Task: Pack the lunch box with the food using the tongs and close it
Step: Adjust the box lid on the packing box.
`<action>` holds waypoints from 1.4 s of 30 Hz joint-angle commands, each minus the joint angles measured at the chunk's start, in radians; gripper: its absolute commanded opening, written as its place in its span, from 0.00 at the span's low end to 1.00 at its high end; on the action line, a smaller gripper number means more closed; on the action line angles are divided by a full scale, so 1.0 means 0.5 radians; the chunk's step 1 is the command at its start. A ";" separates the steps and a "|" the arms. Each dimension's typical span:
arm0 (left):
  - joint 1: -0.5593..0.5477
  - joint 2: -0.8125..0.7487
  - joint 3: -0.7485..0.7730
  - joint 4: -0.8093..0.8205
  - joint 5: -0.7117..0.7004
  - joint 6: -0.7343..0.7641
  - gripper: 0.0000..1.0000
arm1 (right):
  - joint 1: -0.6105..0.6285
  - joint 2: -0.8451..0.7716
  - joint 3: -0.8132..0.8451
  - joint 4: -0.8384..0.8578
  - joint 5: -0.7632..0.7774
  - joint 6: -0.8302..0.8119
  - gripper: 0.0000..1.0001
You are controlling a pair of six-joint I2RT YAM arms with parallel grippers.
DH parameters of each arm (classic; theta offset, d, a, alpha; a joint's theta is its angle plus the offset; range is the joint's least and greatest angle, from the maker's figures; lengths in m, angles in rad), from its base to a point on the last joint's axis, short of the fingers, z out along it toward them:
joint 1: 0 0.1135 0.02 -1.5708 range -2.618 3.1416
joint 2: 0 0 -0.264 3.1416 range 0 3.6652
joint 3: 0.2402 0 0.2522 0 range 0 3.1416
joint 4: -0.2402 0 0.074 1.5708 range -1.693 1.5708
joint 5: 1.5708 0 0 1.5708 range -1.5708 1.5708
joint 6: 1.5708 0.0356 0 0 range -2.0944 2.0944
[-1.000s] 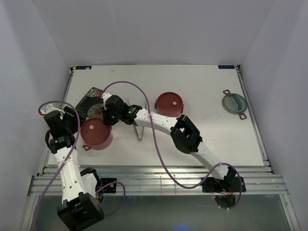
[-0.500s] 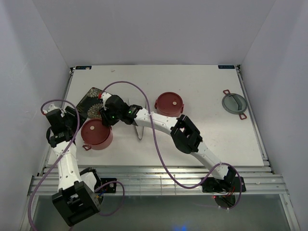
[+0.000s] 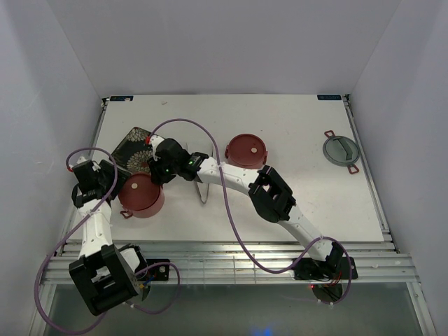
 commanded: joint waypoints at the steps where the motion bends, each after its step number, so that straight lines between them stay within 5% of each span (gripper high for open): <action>1: 0.000 0.034 0.021 0.031 -0.035 0.022 0.67 | -0.007 -0.090 -0.044 -0.040 -0.023 -0.029 0.37; 14: -0.019 0.157 0.000 0.007 -0.001 0.029 0.67 | 0.017 -0.142 -0.102 -0.025 -0.060 0.004 0.33; 24: -0.080 0.139 -0.003 -0.024 -0.022 0.035 0.67 | 0.036 -0.231 -0.151 -0.105 0.035 0.020 0.08; 42: -0.080 -0.082 0.239 -0.147 -0.179 0.121 0.67 | 0.057 -0.182 -0.154 -0.080 0.013 0.014 0.08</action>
